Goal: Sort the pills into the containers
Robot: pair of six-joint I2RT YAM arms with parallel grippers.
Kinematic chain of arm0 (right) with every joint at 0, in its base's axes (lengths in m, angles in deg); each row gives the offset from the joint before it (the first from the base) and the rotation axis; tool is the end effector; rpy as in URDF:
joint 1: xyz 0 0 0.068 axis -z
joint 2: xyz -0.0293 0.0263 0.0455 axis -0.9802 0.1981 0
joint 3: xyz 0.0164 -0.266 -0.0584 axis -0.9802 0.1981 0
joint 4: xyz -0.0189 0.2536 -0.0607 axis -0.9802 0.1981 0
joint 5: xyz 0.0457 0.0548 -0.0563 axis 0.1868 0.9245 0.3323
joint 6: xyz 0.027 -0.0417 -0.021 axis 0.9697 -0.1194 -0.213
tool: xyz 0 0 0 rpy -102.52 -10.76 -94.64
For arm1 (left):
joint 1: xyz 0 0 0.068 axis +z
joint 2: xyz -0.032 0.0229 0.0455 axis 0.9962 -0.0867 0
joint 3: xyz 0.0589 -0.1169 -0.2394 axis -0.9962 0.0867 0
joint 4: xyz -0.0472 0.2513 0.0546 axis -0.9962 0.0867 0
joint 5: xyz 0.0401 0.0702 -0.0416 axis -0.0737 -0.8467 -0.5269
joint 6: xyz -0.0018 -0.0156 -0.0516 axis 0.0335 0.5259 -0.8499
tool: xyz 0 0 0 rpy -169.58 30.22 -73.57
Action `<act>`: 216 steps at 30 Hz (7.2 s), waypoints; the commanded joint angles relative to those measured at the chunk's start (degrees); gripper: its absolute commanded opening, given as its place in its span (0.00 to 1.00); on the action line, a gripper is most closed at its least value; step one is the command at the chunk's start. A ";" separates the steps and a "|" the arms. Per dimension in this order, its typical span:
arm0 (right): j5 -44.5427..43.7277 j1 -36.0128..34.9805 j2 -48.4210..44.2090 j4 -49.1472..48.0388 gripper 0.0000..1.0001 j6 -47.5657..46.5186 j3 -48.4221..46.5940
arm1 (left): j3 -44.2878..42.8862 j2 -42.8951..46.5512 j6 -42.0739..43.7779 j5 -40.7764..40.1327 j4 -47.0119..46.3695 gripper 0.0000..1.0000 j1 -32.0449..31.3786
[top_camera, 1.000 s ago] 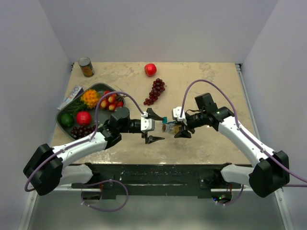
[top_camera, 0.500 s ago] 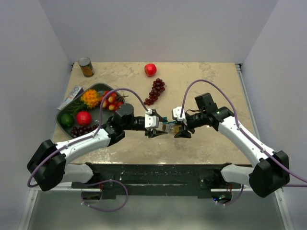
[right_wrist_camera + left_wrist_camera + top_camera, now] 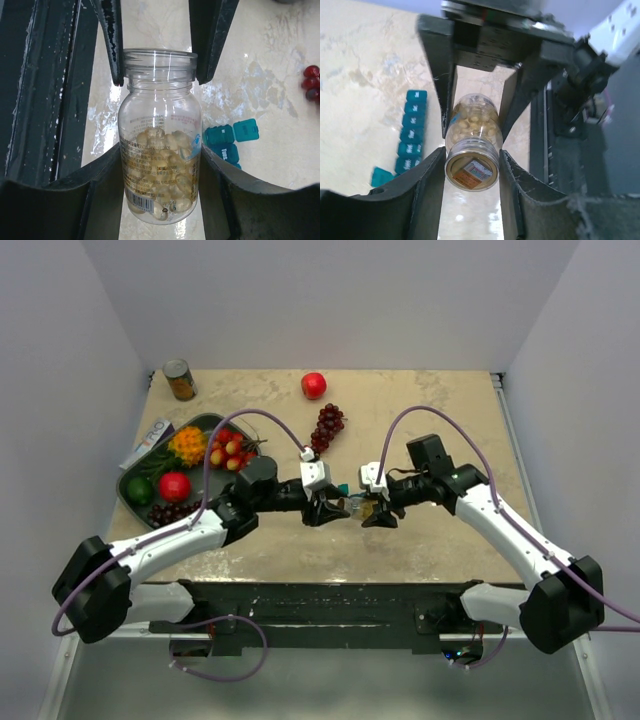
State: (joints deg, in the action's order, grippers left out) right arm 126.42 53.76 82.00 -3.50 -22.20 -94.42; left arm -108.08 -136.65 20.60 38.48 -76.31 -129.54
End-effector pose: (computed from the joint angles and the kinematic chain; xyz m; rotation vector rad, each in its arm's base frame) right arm 0.2016 0.1230 0.2745 -1.6535 1.5256 0.8213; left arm 0.1840 -0.2115 0.2756 1.1702 1.4317 -1.1015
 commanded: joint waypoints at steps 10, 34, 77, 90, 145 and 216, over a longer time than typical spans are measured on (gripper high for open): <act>-0.17 0.74 -1.38 -2.13 0.01 2.39 0.25 | -0.85 8.40 -44.22 -13.43 6.25 0.00 4.25; -5.97 17.00 -2.61 -26.04 0.01 31.48 5.53 | 3.46 -9.18 -33.16 -33.30 26.91 0.42 14.10; 10.70 15.55 -3.57 -135.23 0.00 126.92 -0.54 | -0.23 10.51 -17.78 -7.99 26.83 0.89 14.45; 11.18 15.68 -4.82 -25.79 0.01 32.82 -1.08 | 0.20 15.77 -8.29 -14.04 29.38 0.88 14.54; -31.81 -4.80 26.92 4.55 0.00 11.00 -15.30 | 4.60 23.96 -4.94 -30.66 31.48 0.87 14.54; -39.72 -7.79 32.55 10.79 0.00 13.11 -21.28 | 4.69 24.22 -4.86 -30.40 31.31 0.87 14.45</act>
State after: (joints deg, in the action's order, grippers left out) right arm 86.90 46.33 114.77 6.53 -9.62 -113.52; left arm -102.58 -113.24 14.63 8.36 -43.96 -115.40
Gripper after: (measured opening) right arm 0.543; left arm 0.874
